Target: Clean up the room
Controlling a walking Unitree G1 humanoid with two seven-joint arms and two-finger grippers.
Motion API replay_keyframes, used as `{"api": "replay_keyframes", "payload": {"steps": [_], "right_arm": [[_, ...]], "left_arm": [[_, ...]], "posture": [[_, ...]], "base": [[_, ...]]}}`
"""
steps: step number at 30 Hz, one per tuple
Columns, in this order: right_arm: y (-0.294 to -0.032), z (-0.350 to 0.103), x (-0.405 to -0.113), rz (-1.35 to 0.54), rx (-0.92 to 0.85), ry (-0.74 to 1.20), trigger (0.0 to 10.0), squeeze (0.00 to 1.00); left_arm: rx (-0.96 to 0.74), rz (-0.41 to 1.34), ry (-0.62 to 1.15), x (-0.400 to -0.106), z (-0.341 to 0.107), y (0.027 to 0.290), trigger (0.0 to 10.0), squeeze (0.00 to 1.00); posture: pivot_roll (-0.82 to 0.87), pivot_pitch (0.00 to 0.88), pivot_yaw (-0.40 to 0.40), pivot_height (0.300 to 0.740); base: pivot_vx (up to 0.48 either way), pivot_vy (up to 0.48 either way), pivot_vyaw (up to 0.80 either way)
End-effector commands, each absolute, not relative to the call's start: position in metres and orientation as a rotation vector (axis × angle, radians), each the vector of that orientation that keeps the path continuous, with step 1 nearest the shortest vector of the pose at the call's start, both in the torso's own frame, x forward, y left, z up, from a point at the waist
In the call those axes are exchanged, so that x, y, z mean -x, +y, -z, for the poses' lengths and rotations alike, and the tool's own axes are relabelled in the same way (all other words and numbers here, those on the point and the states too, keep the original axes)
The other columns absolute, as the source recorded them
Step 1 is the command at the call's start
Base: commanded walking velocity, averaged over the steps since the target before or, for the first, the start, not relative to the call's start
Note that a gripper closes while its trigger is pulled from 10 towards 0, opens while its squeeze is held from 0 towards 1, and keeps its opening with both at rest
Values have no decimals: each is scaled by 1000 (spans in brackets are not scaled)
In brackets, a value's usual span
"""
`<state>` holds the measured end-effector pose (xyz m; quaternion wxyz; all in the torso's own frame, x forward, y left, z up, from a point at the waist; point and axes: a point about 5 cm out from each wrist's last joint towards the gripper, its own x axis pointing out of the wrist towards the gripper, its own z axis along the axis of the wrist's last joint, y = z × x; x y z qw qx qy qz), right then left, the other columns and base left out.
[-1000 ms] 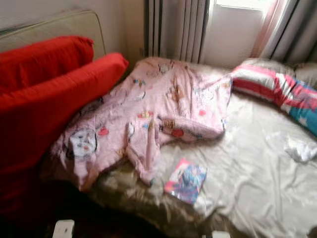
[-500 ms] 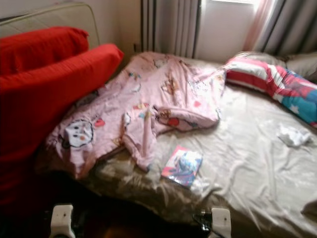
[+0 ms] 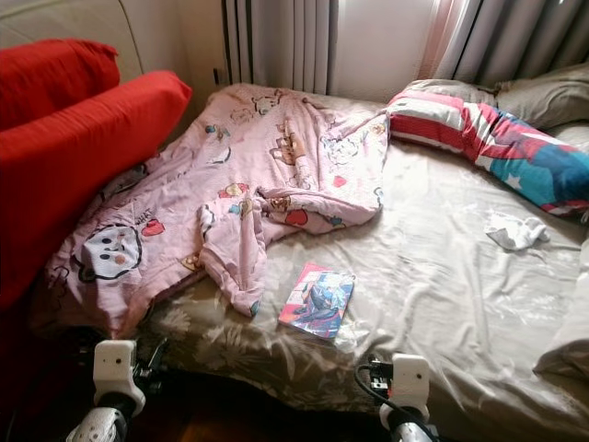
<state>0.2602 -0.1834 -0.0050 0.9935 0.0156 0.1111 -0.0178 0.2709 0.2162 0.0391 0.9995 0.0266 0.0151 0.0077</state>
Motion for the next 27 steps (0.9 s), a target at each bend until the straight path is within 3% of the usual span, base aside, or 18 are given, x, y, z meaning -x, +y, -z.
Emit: {"api": "replay_keyframes", "payload": {"steps": [1, 4, 27], "right_arm": [[-183, 8, -256, 38, -23, 241, 10000, 0], [-184, 5, -255, 35, -20, 207, 10000, 0], [-177, -9, -268, 23, -30, 158, 10000, 0]], "left_arm": [[-43, -23, 60, -265, -33, 217, 10000, 0], [-38, -31, 39, -270, -42, 219, 10000, 0], [-13, -17, -9, -285, -62, 212, 10000, 0]], "posture": [[16, 124, -45, 637], [13, 119, -46, 617], [10, 163, -52, 602]], "base": [[0, 0, 0], [0, 0, 0], [0, 0, 0]]}}
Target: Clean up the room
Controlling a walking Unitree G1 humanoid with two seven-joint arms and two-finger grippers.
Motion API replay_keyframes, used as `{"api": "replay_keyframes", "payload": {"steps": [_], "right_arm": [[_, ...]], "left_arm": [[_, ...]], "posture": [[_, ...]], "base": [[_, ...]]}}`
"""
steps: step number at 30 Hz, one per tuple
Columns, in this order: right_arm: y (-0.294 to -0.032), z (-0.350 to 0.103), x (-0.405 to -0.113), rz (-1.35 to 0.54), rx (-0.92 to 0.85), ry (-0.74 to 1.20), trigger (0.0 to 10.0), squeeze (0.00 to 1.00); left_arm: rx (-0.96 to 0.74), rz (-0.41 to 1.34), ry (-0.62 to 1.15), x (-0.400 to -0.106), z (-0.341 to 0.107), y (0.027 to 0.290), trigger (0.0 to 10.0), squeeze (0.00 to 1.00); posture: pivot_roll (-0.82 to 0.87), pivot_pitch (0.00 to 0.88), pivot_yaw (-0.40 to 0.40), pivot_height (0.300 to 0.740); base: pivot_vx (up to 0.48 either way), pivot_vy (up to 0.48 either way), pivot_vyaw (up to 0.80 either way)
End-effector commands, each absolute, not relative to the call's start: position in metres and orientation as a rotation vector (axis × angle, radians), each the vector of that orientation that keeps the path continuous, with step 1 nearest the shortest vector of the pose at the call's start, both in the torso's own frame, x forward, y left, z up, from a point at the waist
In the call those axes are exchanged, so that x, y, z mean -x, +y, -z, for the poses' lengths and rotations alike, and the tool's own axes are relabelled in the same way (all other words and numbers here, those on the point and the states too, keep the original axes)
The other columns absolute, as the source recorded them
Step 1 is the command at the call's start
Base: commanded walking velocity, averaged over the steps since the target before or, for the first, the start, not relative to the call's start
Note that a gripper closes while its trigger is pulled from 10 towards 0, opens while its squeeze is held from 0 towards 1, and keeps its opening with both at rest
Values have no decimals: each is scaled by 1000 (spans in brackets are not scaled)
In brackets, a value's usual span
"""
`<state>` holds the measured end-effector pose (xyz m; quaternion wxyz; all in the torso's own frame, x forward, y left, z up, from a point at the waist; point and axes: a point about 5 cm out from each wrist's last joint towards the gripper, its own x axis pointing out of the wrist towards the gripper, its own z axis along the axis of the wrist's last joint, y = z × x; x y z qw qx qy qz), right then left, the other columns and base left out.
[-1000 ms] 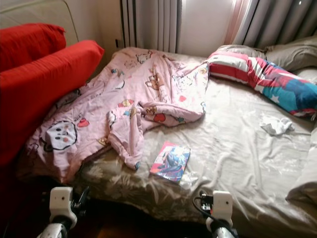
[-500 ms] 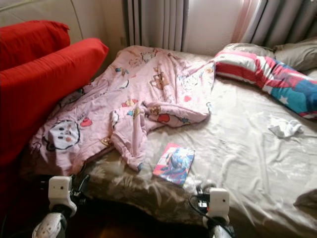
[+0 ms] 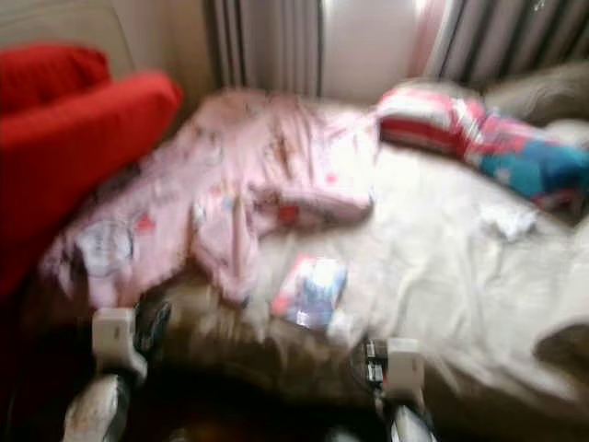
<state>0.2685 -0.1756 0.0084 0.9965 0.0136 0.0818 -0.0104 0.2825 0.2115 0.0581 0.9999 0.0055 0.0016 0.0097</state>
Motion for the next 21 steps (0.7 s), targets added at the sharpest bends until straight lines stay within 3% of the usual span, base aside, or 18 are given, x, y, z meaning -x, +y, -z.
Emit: {"api": "replay_keyframes", "payload": {"steps": [1, 15, 21], "right_arm": [[-176, -9, -268, 21, -31, 157, 10000, 0], [-169, -9, -270, -3, -46, 178, 10000, 0], [-170, -7, -268, -10, -37, 180, 10000, 0]], "left_arm": [[-13, -17, -8, -285, -62, 212, 10000, 0], [-5, -9, 5, -286, -62, 209, 10000, 0], [-5, -4, 6, -286, -63, 208, 10000, 0]], "posture": [[10, 163, -52, 602], [7, 186, -50, 602], [5, 190, -50, 582]], "base": [[0, 0, 0], [0, 0, 0], [0, 0, 0]]}}
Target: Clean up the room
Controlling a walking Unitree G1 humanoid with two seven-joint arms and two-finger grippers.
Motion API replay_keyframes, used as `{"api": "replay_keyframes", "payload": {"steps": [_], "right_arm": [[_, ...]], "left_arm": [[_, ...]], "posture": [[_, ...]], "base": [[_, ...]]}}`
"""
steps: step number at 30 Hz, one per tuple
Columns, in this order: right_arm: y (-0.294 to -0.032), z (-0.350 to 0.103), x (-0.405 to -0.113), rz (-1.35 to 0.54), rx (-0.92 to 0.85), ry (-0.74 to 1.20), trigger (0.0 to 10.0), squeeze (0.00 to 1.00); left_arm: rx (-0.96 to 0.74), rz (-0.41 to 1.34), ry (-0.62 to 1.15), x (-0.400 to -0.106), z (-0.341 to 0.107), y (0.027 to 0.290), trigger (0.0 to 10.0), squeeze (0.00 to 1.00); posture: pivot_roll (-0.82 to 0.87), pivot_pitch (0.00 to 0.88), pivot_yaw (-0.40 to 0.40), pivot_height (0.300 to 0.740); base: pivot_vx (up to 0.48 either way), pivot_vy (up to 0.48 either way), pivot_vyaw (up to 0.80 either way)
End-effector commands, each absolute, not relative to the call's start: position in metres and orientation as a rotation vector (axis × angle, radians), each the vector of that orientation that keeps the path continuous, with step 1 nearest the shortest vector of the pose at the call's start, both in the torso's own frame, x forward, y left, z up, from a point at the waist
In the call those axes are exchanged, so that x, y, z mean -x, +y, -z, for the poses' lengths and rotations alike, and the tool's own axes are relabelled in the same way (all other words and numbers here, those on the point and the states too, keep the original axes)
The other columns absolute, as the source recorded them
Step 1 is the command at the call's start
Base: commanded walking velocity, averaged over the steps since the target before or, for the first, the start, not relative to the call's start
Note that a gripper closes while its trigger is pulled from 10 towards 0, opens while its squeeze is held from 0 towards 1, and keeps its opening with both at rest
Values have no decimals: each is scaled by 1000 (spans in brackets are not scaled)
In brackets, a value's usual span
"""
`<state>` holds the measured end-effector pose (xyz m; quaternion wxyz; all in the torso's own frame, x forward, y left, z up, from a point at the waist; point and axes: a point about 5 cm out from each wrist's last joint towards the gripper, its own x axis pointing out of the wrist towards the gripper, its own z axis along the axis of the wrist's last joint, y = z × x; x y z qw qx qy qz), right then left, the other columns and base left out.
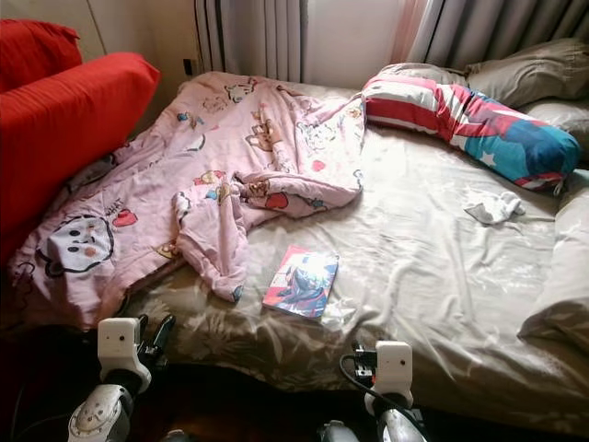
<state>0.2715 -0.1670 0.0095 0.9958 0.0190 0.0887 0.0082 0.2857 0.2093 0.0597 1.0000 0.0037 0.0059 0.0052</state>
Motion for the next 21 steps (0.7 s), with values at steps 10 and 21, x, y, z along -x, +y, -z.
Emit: {"api": "replay_keyframes", "payload": {"steps": [10, 21], "right_arm": [[-169, -6, -268, -8, -39, 194, 10000, 0], [-168, 0, -267, -13, -30, 239, 10000, 0]], "left_arm": [[-4, 6, 12, -286, -61, 205, 10000, 0], [-6, 11, 15, -286, -61, 204, 10000, 0]], "posture": [[4, 196, -49, 582], [5, 198, -47, 558]], "base": [[0, 0, 0], [0, 0, 0]]}}
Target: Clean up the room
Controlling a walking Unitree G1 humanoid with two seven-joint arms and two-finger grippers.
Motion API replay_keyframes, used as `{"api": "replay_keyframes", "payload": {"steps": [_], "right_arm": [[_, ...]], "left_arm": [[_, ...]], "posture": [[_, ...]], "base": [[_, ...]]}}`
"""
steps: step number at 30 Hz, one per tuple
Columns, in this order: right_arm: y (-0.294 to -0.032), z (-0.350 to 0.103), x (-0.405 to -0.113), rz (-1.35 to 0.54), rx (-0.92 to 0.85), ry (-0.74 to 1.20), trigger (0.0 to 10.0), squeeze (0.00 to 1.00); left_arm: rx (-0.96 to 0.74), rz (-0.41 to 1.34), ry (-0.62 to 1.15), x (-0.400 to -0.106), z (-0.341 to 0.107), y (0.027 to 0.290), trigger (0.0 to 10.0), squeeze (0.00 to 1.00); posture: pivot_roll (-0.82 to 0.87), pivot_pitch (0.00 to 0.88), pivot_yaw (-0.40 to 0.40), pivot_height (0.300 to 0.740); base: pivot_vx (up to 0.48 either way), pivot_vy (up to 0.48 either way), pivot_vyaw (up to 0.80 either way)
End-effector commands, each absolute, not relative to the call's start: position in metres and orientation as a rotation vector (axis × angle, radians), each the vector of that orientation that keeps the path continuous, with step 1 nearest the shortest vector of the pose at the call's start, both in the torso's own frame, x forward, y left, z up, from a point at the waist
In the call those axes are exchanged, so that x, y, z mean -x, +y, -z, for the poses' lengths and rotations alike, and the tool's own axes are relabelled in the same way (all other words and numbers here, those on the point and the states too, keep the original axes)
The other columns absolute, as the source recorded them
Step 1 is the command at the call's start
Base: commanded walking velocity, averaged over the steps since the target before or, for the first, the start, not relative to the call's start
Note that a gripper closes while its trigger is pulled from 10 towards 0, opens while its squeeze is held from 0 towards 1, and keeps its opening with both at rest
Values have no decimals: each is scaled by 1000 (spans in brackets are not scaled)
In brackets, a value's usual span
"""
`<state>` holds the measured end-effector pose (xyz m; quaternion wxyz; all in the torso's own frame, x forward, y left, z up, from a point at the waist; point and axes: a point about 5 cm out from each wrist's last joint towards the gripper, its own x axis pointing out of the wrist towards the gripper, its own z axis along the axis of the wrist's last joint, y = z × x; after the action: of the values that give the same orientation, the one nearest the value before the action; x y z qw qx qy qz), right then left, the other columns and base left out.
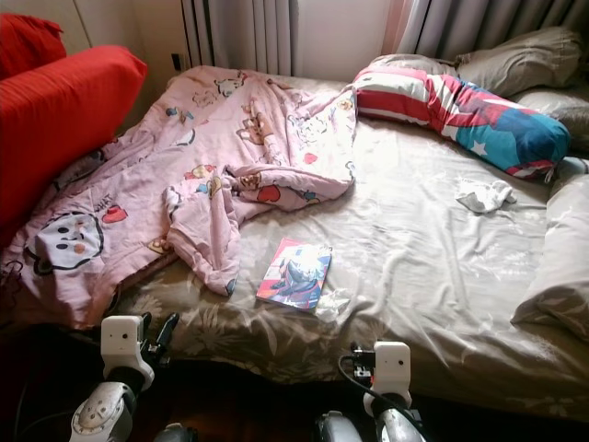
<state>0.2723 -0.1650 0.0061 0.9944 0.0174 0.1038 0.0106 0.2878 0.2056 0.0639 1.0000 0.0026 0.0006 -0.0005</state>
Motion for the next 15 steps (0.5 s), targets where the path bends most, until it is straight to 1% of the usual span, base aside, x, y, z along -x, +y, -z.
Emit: {"api": "replay_keyframes", "payload": {"steps": [1, 9, 15], "right_arm": [[-168, 0, -267, -15, -29, 233, 10000, 0], [-169, -1, -267, -19, -36, 222, 10000, 0], [-166, 1, -266, -62, -5, 225, 10000, 0]], "left_arm": [[-6, 12, 15, -286, -61, 203, 10000, 0], [-3, 12, 18, -286, -62, 203, 10000, 0], [-5, 15, 23, -286, -61, 202, 10000, 0]], "posture": [[5, 198, -47, 554], [6, 197, -47, 554], [5, 195, -46, 554]], "base": [[0, 0, 0], [0, 0, 0], [0, 0, 0]]}}
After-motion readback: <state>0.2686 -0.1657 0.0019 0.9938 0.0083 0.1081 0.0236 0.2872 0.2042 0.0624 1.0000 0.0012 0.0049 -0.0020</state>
